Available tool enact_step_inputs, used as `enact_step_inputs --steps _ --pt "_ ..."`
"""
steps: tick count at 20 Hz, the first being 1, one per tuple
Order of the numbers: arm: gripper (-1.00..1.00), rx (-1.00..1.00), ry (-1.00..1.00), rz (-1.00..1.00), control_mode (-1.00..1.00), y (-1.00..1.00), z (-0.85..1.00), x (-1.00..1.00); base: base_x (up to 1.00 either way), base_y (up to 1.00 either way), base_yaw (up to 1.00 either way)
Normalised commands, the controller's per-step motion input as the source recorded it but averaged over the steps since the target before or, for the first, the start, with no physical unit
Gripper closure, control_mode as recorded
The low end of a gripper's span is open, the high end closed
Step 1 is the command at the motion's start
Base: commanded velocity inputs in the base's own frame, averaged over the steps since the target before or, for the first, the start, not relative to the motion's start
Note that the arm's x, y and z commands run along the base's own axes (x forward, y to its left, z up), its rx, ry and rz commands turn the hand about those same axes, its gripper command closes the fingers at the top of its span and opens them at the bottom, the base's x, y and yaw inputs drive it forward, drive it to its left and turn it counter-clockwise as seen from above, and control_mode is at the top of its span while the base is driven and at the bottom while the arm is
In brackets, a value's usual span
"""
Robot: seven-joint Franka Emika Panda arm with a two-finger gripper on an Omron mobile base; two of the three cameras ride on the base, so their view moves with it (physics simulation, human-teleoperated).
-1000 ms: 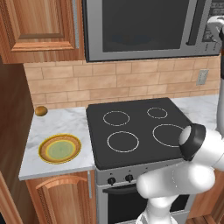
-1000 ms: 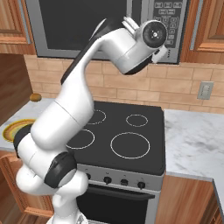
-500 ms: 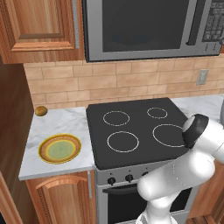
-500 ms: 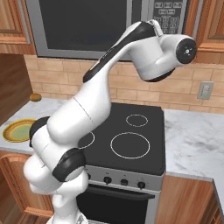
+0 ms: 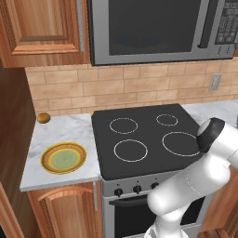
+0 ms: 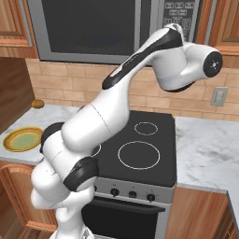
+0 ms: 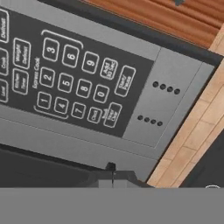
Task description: Pick the mushroom from the counter and place it in the microwave. Then turn on the microwave.
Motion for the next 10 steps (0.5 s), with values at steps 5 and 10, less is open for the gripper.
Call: enact_step_inputs --steps 5,10 --pt "1.0 0.14 -0.06 0.0 -1.0 0.0 -0.06 0.27 0.0 0.0 0.0" --pt "1.0 0.12 -0.07 0.0 -1.0 0.03 0.0 0.28 0.0 0.0 0.0"
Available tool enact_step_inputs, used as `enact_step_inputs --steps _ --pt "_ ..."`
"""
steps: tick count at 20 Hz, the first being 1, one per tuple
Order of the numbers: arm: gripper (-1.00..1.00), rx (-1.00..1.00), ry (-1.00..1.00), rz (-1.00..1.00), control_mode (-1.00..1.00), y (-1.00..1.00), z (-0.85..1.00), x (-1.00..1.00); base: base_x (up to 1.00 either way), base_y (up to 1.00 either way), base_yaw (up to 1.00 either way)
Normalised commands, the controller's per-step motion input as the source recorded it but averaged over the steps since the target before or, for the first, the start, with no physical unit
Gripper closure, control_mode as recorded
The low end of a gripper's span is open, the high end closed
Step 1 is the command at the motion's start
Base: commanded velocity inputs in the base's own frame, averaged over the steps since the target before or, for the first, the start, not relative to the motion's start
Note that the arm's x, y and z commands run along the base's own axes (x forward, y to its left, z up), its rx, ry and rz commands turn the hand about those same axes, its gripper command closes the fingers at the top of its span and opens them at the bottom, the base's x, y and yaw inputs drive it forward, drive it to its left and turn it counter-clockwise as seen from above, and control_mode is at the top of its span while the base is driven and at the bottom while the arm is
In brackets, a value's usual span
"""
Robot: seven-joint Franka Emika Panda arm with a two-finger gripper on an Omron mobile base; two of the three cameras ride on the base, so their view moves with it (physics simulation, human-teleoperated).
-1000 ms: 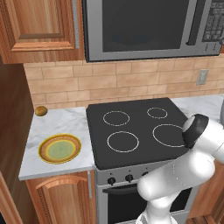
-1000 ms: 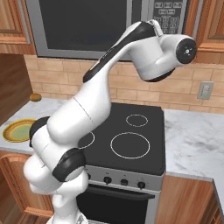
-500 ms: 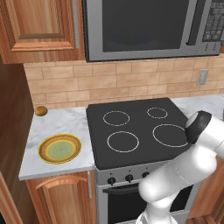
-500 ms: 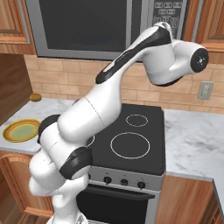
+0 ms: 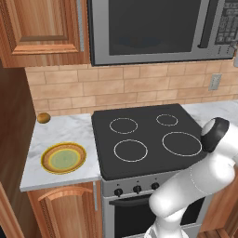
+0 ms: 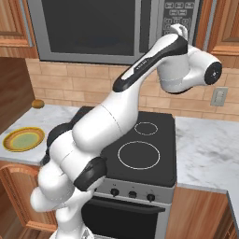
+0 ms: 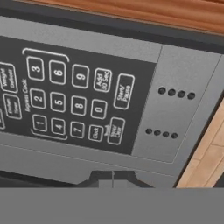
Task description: Pick the mushroom from the counter and place it in the microwave. Then turn on the microwave.
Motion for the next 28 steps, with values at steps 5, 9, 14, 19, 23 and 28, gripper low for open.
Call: enact_step_inputs --steps 5,9,14,19,23,28 --pt "1.0 0.05 -0.04 0.0 -1.0 0.01 0.0 0.26 0.0 0.0 0.0" --pt "1.0 0.01 0.0 0.0 -1.0 0.0 0.0 0.3 0.0 0.0 0.0" --pt "1.0 0.0 0.0 0.0 -1.0 0.0 0.0 0.3 0.0 0.0 0.0" --pt "1.0 0.01 0.0 0.0 -1.0 0.0 0.0 0.34 0.0 0.0 0.0" --pt "1.0 0.01 0.0 0.0 -1.0 0.0 0.0 0.38 0.0 0.0 0.0" --pt "1.0 0.0 0.0 0.0 -1.0 0.0 0.0 0.28 0.0 0.0 0.0"
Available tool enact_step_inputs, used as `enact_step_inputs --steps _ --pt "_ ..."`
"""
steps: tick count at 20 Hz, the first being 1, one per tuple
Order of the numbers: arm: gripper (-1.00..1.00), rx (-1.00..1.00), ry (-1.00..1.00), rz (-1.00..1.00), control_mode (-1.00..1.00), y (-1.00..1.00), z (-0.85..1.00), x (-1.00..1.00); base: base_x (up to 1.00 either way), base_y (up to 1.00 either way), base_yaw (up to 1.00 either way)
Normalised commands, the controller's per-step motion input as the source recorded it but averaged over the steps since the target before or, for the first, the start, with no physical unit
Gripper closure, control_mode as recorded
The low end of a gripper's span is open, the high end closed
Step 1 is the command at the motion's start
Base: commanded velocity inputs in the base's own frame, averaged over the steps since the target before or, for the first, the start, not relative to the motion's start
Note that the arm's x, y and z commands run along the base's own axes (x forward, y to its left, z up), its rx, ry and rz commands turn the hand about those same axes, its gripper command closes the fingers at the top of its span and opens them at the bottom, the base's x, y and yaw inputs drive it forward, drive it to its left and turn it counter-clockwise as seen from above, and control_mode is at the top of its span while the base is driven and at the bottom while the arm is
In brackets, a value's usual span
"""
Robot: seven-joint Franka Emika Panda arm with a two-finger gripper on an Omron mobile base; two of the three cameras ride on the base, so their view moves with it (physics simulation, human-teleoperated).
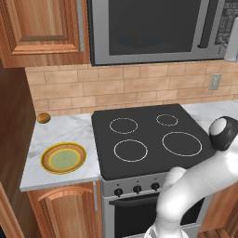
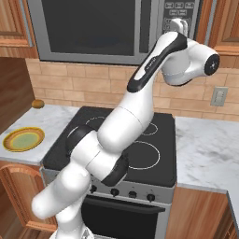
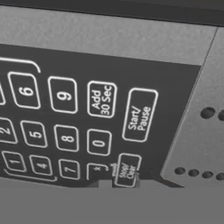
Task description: Pick the mushroom from the counter and place it in the microwave. Then turn on the microwave.
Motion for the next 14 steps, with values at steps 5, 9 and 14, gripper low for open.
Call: enact_step_inputs --steps 5,9,14 --pt "1.0 0.0 0.0 0.0 -1.0 -0.13 0.0 0.04 0.0 0.0 0.0" --pt "1.0 0.01 0.0 0.0 -1.0 -0.19 0.0 0.0 0.0 0.0 0.0" --pt "1.0 0.02 0.0 0.0 -1.0 -0.16 0.0 0.02 0.0 0.0 0.0"
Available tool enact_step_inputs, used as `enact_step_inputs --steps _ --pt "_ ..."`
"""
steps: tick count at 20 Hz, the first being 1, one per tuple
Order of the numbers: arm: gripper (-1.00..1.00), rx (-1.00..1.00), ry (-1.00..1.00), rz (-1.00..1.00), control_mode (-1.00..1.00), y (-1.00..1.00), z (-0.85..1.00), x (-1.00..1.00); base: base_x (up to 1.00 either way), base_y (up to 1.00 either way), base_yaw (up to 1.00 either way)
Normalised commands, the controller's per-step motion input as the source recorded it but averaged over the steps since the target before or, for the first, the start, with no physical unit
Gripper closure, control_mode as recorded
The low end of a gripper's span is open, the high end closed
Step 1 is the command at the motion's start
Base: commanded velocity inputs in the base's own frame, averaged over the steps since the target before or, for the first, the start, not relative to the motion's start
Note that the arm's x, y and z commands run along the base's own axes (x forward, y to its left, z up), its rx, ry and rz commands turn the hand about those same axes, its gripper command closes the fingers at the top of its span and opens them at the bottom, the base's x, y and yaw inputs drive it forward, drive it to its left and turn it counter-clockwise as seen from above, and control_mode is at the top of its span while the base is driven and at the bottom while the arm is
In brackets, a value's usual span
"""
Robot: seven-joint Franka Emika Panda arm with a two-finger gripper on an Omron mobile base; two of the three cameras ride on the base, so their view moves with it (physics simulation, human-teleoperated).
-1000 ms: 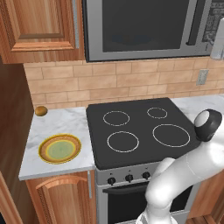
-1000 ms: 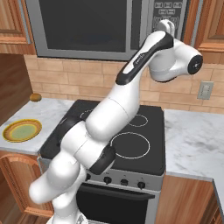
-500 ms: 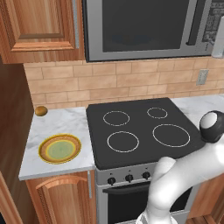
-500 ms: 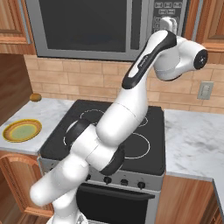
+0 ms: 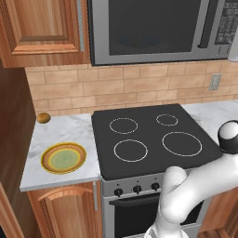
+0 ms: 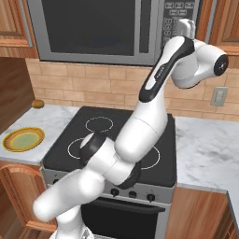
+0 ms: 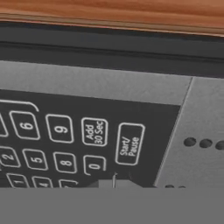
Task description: Pick the mushroom from the counter and place it in the microwave. Then turn on the microwave.
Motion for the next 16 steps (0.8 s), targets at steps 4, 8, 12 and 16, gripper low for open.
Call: enact_step_inputs --steps 4,8,12,16 --pt "1.0 0.02 0.0 0.0 -1.0 -0.06 -0.02 0.09 0.0 0.0 0.0" --pt "1.0 0.01 0.0 0.0 -1.0 0.0 -0.03 0.18 0.0 0.0 0.0" --pt "1.0 0.0 0.0 0.0 -1.0 -0.1 -0.08 0.11 0.0 0.0 0.0" --pt "1.0 0.0 0.0 0.0 -1.0 -0.3 -0.11 0.0 0.0 0.0 0.0"
